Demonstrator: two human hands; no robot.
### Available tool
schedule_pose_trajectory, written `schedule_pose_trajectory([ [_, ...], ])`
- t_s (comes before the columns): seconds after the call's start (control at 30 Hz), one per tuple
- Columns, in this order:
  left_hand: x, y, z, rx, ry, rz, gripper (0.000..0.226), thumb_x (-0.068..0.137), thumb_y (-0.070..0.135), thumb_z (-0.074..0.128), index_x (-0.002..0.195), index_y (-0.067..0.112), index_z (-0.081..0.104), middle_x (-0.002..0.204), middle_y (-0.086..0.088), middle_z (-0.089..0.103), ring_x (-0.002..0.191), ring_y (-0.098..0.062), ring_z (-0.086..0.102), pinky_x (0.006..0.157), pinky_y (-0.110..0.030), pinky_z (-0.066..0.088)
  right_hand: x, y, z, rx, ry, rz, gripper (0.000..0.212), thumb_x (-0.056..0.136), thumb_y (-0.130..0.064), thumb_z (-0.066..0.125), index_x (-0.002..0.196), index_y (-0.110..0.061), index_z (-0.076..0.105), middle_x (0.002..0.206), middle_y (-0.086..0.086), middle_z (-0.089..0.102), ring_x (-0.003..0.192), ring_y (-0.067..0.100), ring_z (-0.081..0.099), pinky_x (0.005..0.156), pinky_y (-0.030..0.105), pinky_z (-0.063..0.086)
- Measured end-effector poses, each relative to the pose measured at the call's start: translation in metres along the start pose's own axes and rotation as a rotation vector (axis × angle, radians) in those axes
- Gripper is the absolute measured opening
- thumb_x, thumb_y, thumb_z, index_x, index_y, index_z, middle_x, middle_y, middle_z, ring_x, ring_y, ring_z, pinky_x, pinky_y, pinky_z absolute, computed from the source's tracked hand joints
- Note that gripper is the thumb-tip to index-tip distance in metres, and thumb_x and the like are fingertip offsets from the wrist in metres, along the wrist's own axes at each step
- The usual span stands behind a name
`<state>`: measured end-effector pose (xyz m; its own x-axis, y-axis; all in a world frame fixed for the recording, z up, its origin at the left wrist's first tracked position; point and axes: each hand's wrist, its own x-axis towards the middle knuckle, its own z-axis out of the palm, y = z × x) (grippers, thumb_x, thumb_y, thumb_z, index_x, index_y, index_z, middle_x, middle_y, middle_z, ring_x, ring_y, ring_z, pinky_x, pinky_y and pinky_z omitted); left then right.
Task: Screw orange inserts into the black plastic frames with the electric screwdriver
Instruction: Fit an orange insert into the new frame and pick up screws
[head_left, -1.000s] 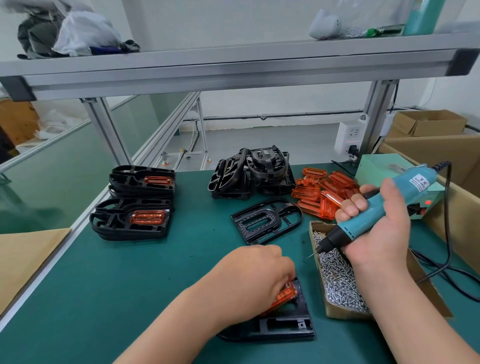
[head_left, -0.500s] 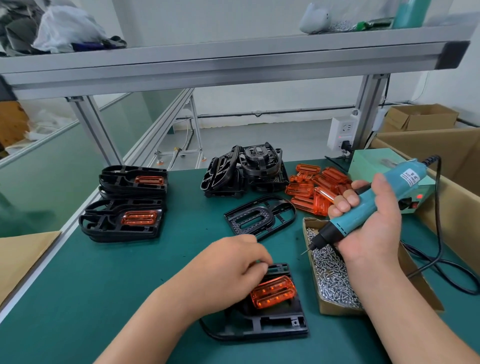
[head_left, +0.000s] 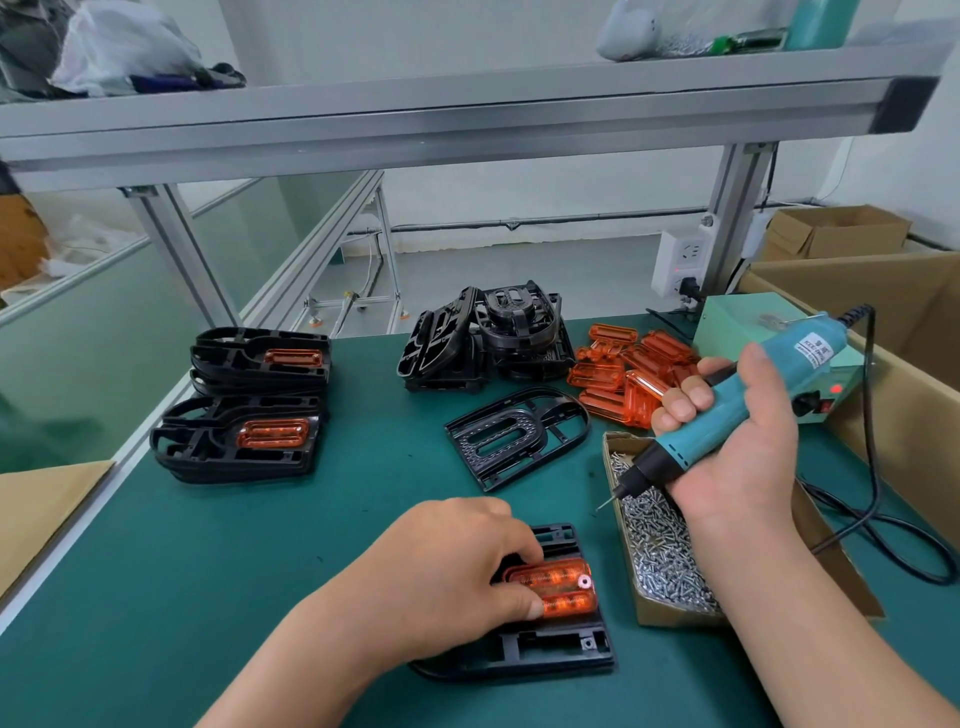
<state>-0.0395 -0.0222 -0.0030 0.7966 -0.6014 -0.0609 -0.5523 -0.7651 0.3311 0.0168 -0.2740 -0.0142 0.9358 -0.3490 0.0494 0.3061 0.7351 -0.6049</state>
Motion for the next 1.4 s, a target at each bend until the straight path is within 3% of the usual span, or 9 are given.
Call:
schedule_pose_trajectory([
  [0.1, 0.000, 0.002, 0.001, 0.039, -0.002, 0.020, 0.039, 0.095, 0.056, 0.063, 0.131, 0.040, 0.064, 0.103, 0.015, 0.057, 0.094, -0.005, 0.054, 0.084, -0.028, 0.046, 0.001, 0.000, 0.000, 0.001, -0.006, 0.000, 0.030, 0.102, -0.043, 0.064, 0.087, -0.017, 0.062, 0.070, -0.003, 0.046, 0.060, 0.013, 0.046, 0.057, 0.025, 0.043],
  [0.3, -0.002, 0.002, 0.002, 0.070, 0.010, 0.005, 0.035, 0.096, 0.051, 0.057, 0.128, 0.038, 0.065, 0.107, 0.015, 0.060, 0.095, -0.006, 0.056, 0.083, -0.028, 0.047, 0.001, 0.001, 0.000, 0.002, -0.008, 0.004, 0.030, 0.102, -0.043, 0.065, 0.087, -0.017, 0.063, 0.071, -0.003, 0.046, 0.060, 0.013, 0.046, 0.058, 0.025, 0.043],
  [0.5, -0.002, 0.002, 0.002, 0.078, 0.003, 0.000, 0.048, 0.091, 0.068, 0.057, 0.128, 0.038, 0.064, 0.098, 0.015, 0.056, 0.084, -0.006, 0.050, 0.072, -0.027, 0.040, 0.000, 0.001, 0.001, 0.001, -0.009, 0.005, 0.030, 0.102, -0.043, 0.065, 0.088, -0.016, 0.062, 0.071, -0.003, 0.046, 0.060, 0.013, 0.046, 0.058, 0.024, 0.044],
  [0.77, 0.000, 0.004, 0.007, 0.112, 0.027, 0.000, 0.047, 0.089, 0.069, 0.057, 0.123, 0.037, 0.065, 0.092, 0.015, 0.054, 0.079, -0.007, 0.048, 0.075, -0.031, 0.045, 0.000, 0.000, 0.000, -0.016, -0.010, 0.005, 0.030, 0.102, -0.044, 0.064, 0.087, -0.018, 0.063, 0.072, -0.003, 0.047, 0.061, 0.013, 0.046, 0.059, 0.025, 0.042],
  [0.93, 0.002, 0.002, 0.006, 0.045, 0.042, -0.023, 0.042, 0.091, 0.066, 0.059, 0.124, 0.039, 0.063, 0.085, 0.022, 0.046, 0.076, 0.003, 0.045, 0.065, -0.014, 0.030, 0.000, 0.000, 0.000, -0.013, -0.007, 0.005, 0.030, 0.100, -0.044, 0.066, 0.086, -0.018, 0.064, 0.071, -0.003, 0.047, 0.061, 0.013, 0.047, 0.059, 0.025, 0.043],
  [1.17, 0.000, 0.003, 0.004, 0.055, 0.059, -0.032, 0.026, 0.095, 0.051, 0.052, 0.111, 0.037, 0.065, 0.082, 0.024, 0.046, 0.077, 0.006, 0.046, 0.065, -0.009, 0.029, 0.001, 0.000, 0.001, -0.010, -0.010, 0.009, 0.030, 0.100, -0.044, 0.066, 0.086, -0.018, 0.064, 0.070, -0.003, 0.049, 0.061, 0.012, 0.047, 0.059, 0.024, 0.043],
  [1.3, 0.003, 0.008, 0.010, 0.081, 0.132, -0.051, 0.017, 0.097, 0.040, 0.049, 0.097, 0.033, 0.064, 0.092, 0.019, 0.059, 0.085, -0.002, 0.054, 0.077, -0.020, 0.045, 0.000, 0.001, 0.001, -0.012, -0.012, 0.010, 0.030, 0.100, -0.044, 0.067, 0.085, -0.018, 0.065, 0.071, -0.003, 0.049, 0.061, 0.012, 0.047, 0.059, 0.024, 0.044],
  [1.4, 0.004, 0.008, 0.012, 0.095, 0.130, -0.049, 0.017, 0.101, 0.040, 0.046, 0.097, 0.033, 0.061, 0.099, 0.017, 0.061, 0.091, -0.006, 0.058, 0.084, -0.028, 0.050, 0.001, 0.000, 0.000, -0.006, -0.014, 0.010, 0.030, 0.100, -0.044, 0.066, 0.086, -0.018, 0.064, 0.071, -0.003, 0.048, 0.061, 0.012, 0.046, 0.059, 0.024, 0.044],
])
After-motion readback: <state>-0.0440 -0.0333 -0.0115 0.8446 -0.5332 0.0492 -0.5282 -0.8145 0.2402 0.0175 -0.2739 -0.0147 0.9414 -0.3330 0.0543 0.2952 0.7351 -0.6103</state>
